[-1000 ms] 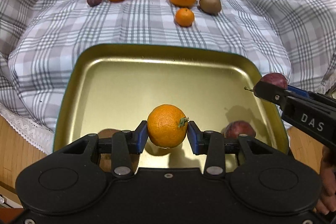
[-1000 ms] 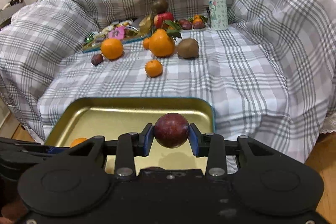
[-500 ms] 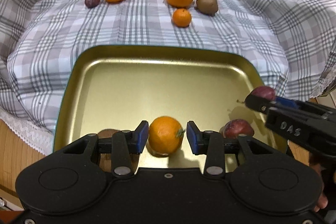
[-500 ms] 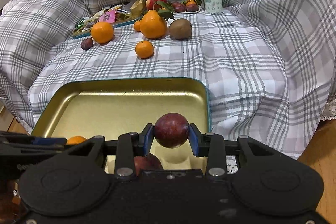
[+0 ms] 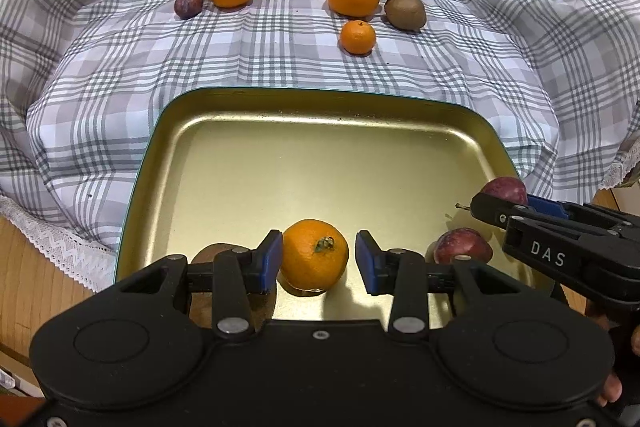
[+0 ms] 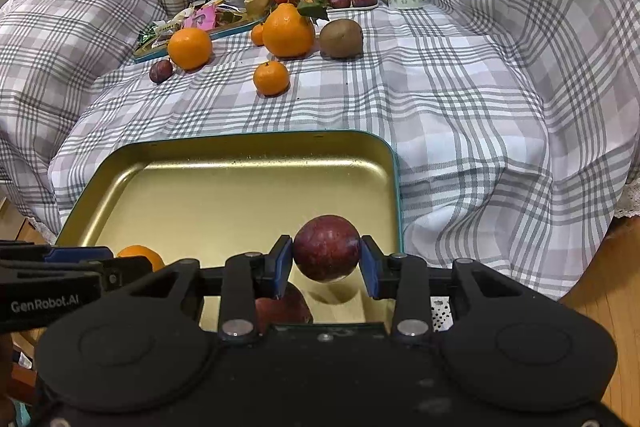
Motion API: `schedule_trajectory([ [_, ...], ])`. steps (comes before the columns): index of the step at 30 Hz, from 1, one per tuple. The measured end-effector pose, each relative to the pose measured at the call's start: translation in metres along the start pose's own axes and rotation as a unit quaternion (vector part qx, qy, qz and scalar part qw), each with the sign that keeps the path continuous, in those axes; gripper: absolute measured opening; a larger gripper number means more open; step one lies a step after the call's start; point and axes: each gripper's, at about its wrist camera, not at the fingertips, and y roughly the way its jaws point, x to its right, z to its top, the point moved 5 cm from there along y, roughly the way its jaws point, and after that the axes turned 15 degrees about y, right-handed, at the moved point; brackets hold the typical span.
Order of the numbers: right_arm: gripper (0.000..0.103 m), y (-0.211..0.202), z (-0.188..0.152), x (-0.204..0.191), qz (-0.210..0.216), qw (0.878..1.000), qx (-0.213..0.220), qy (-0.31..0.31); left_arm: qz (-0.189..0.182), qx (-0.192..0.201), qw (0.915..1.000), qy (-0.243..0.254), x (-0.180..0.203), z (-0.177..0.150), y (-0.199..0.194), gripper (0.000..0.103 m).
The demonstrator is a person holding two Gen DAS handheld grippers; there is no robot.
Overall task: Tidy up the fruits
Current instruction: 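Lower mandarin and plum into the gold tray and open both tools, then reach the left tool to a plum while the right tool reaches a large leafy orange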
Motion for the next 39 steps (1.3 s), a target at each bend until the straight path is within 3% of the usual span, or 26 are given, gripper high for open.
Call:
schedule_trajectory([
  [19, 0.039, -0.007, 0.004, -0.002, 0.005, 1.0, 0.017, 0.003, -0.001, 0.009, 1.0, 0.002, 0.001, 0.002, -0.006, 0.048],
  [39, 0.045, -0.017, 0.011, -0.002, 0.007, 0.998, 0.063, 0.008, 0.033, 0.048, 0.9983, -0.002, -0.003, 0.006, -0.02, 0.048],
])
